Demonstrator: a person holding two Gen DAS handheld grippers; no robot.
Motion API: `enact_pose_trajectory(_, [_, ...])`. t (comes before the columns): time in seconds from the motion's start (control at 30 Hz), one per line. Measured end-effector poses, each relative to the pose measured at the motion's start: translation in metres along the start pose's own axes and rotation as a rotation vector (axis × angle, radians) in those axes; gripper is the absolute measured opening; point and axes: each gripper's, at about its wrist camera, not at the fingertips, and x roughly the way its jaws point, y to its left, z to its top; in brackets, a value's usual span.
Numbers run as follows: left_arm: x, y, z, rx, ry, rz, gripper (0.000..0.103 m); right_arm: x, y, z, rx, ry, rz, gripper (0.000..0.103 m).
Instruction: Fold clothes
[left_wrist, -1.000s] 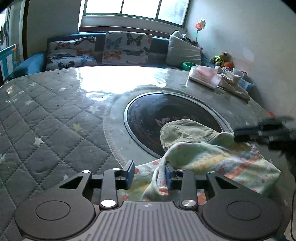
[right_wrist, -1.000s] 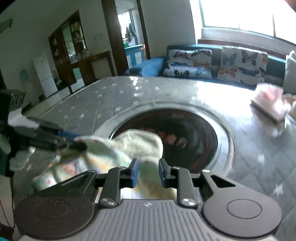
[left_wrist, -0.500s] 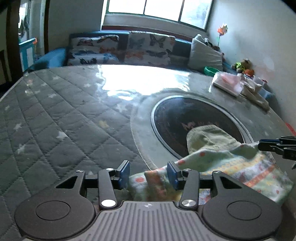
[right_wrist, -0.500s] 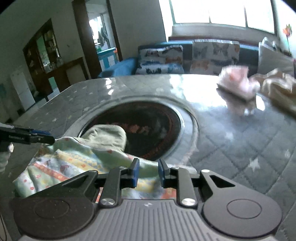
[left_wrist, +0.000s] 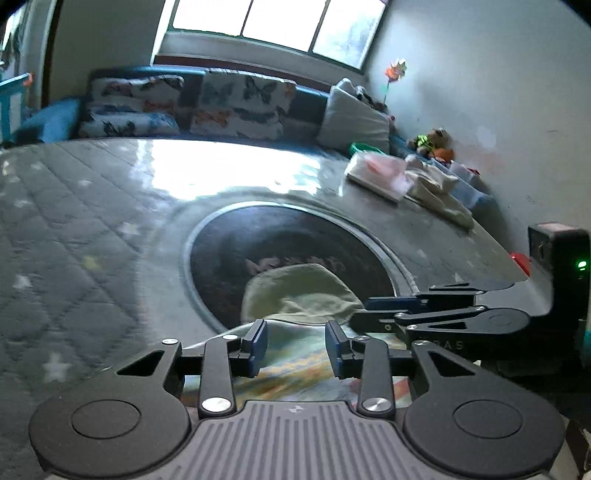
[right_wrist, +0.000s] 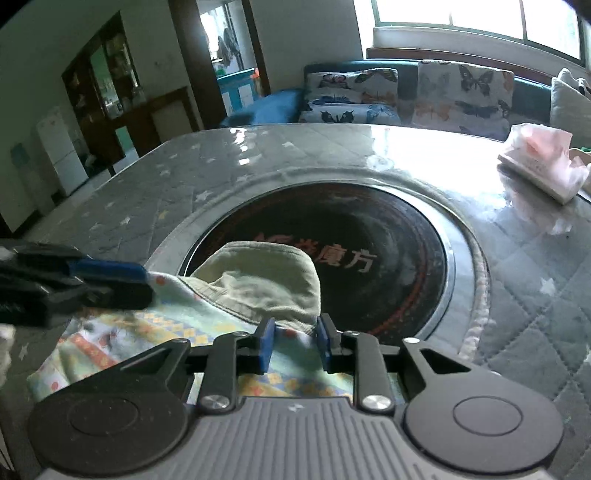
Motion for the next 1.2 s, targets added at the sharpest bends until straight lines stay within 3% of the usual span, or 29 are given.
enact_pose_trajectory(0.2, [0.022, 0.004, 0.0, -0.032, 0.034, -0.008, 0.036, -0.025, 0.021, -0.006, -0.11, -0.049, 0.043, 0.024])
enact_pose_trajectory(0.53, [0.023, 0.003, 0.0, -0.035, 0.041, -0.002, 0.036, -0.039, 0.062, -0.029, -0.248, -0.006, 0.182, 0.026])
enact_pose_trajectory(0.8, [0.023, 0.003, -0.001, -0.042, 0.037, 0.009, 0.036, -0.065, 0.107, -0.067, -0.424, 0.007, 0.258, 0.027])
enact_pose_trajectory(1.07, [-0.007, -0.01, -0.006, -0.014, -0.029, 0.004, 0.036, -0.097, 0.095, -0.066, -0.337, -0.08, 0.243, 0.027])
enact_pose_trajectory(1.2, [-0.031, -0.024, -0.023, 0.0, -0.058, -0.04, 0.036, -0.101, 0.074, -0.065, -0.266, -0.087, 0.173, 0.028])
